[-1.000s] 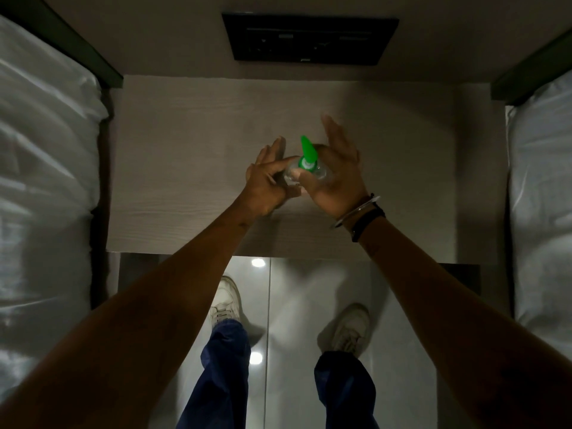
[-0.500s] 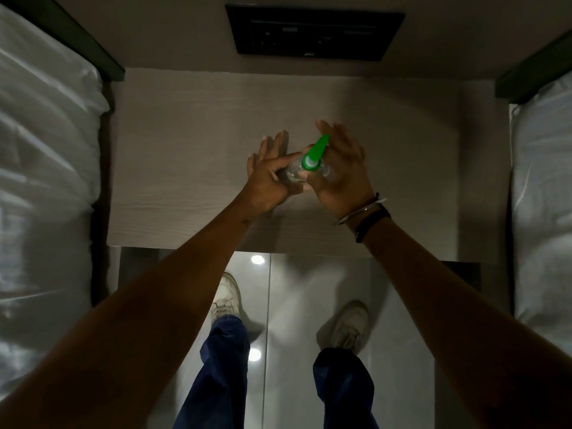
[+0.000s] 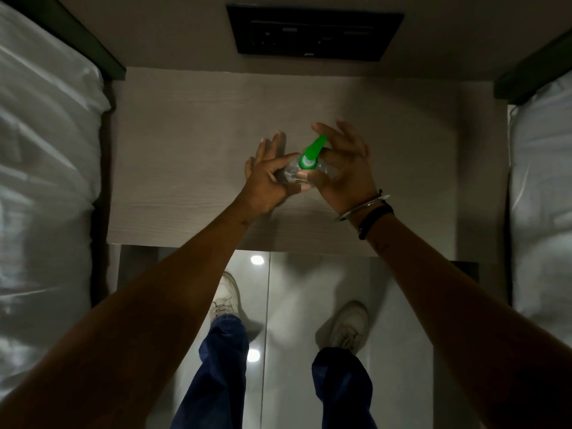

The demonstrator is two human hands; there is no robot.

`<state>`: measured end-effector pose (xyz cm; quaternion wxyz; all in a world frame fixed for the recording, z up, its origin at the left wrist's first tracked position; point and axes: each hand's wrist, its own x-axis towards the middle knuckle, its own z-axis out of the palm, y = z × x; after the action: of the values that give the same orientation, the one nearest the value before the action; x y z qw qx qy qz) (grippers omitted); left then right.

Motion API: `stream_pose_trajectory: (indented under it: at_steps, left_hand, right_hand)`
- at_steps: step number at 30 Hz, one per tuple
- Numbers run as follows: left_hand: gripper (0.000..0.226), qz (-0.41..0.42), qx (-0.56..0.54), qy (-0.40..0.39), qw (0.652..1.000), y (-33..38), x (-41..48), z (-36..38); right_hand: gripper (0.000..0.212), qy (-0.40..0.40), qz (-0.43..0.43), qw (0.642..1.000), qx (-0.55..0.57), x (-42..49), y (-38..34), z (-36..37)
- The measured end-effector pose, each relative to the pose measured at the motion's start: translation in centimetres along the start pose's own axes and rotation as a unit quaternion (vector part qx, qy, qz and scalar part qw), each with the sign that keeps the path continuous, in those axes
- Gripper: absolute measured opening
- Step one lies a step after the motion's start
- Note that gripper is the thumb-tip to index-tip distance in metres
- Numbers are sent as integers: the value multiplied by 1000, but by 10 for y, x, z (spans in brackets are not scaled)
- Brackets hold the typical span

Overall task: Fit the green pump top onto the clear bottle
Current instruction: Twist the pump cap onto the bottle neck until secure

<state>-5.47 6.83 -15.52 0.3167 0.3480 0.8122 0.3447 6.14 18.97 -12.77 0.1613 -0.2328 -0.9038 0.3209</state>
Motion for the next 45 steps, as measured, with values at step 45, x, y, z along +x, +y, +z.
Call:
stream_pose_trajectory:
  at_steps: [45]
  left_hand:
    - [34,18,72,12,997,32,-14,-13]
  right_hand:
    - [49,-19,243,939,-244,-17,-88,-14]
